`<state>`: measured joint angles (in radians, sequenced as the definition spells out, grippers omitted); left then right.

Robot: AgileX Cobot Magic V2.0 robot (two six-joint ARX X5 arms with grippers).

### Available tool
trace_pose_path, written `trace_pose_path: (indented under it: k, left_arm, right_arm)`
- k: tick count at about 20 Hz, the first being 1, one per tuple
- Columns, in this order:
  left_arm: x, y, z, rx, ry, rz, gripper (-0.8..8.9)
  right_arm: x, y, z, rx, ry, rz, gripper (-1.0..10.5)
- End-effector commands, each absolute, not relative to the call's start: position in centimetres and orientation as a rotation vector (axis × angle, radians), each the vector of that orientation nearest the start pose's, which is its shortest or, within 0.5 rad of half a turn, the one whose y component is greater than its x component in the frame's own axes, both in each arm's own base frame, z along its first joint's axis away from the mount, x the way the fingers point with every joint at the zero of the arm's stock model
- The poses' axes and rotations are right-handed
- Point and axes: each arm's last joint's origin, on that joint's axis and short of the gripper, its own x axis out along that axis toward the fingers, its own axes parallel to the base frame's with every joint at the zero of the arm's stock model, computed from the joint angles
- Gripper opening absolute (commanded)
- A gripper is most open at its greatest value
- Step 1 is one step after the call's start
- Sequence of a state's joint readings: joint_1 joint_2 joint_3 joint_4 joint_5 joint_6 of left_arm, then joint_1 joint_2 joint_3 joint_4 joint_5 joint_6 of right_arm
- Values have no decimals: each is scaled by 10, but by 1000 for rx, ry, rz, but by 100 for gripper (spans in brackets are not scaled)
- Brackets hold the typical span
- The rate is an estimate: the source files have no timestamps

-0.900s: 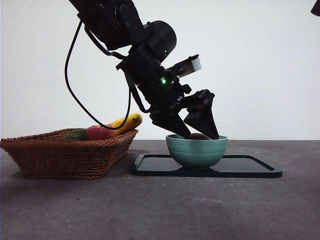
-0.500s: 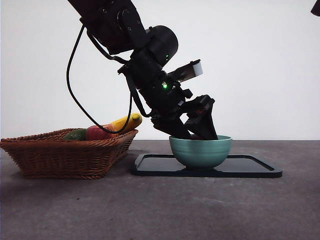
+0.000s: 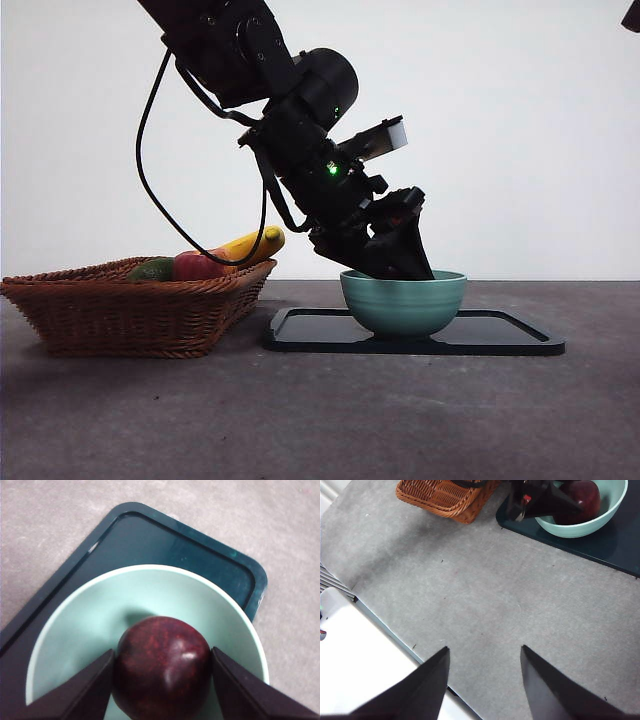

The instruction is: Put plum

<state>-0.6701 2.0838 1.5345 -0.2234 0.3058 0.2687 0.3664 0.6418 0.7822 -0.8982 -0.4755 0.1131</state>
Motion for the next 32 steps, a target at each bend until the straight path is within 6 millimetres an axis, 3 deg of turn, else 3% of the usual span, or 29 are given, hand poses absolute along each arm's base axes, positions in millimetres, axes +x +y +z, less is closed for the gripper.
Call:
trace_pose_path:
  k: [1,4,8,13,18,21,23,27,32]
  left_arm:
    - [357,-292,208,346,619,-1016,241]
    - [354,-282,240,323,550,-1001,241]
    - [338,-258,303,258,438,-966,243]
    - [293,-208,381,212,368,-919,244]
    - [250,-147,420,180,427,-826,244]
    - [239,-115,422,166,501,-744,244]
    - [238,-98,410,151,537,-686,244]
    - [246,-78,358,125,593,-606,244]
    - [260,-72,288,117,607,-568,240]
  right_arm:
    - [99,53,292,152,820,760,226]
    - [99,53,292,149,819,756,226]
    - [100,53,293,148,807,757,226]
    - [101,53,294,148,796,759,226]
    - [101,53,294,146,789,760,226]
    - [101,54,294,146,787,760,226]
    - [101,53,294,144,786,761,226]
    - [101,54,295,144,778,762,226]
    - [102,54,295,144,777,762,226]
